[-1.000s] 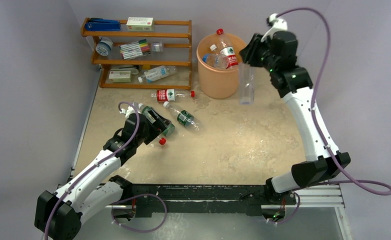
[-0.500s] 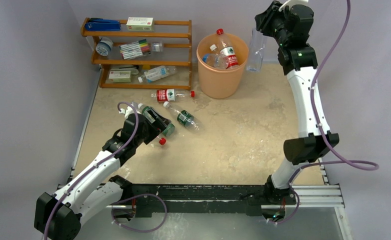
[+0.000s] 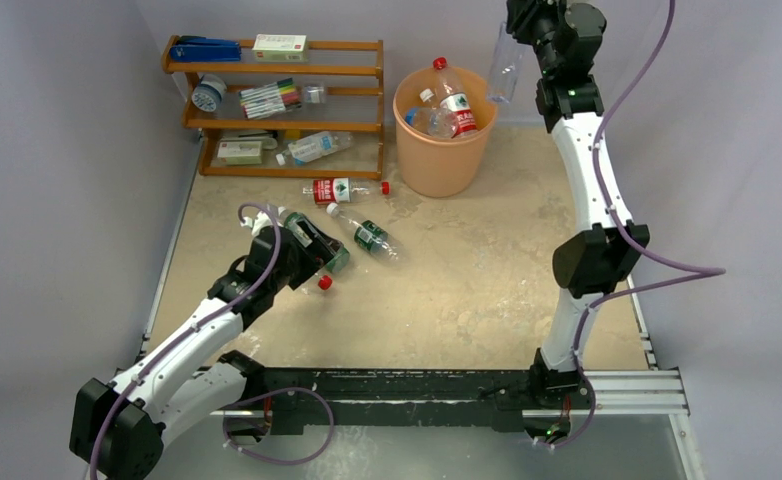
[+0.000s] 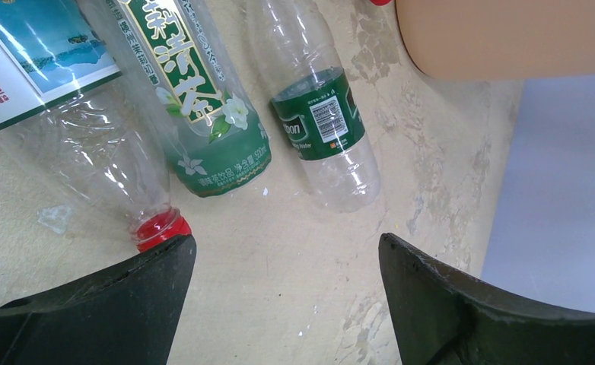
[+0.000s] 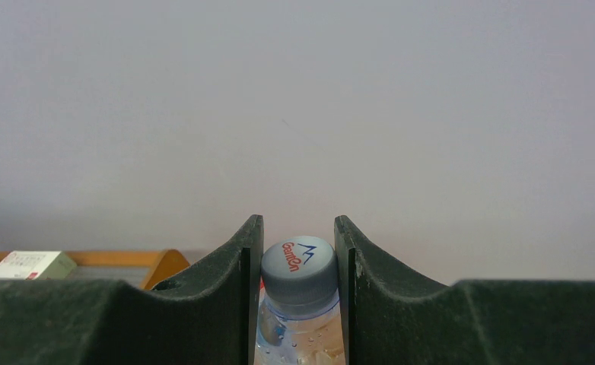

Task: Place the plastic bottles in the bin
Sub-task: Place the plastic bottle in the trash bin.

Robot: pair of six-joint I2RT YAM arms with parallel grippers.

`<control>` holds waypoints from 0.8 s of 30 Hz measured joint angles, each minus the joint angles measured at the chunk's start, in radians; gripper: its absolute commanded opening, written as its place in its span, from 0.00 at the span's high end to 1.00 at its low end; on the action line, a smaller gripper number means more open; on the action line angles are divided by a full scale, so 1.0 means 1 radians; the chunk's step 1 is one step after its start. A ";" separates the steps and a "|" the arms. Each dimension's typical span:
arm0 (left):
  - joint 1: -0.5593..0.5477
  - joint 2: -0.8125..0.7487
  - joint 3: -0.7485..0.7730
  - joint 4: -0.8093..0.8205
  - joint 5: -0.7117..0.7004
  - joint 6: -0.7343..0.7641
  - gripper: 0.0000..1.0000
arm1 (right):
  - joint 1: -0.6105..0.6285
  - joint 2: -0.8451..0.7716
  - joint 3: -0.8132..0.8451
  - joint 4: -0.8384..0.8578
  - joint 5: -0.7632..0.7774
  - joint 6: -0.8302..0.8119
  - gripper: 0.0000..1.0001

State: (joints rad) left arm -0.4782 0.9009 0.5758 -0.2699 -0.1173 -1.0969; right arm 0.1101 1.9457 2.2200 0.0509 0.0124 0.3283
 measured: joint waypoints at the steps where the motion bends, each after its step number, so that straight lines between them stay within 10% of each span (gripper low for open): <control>1: 0.000 0.000 0.000 0.000 0.000 0.001 0.10 | 0.000 0.009 0.000 0.018 -0.002 0.000 0.71; 24: 0.000 0.020 0.000 -0.001 0.003 0.017 0.10 | 0.099 0.196 -0.177 0.266 0.086 -0.150 0.71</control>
State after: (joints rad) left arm -0.4782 0.9211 0.5758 -0.2707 -0.1146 -1.0798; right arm 0.2092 2.1422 2.0430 0.3168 0.0982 0.1783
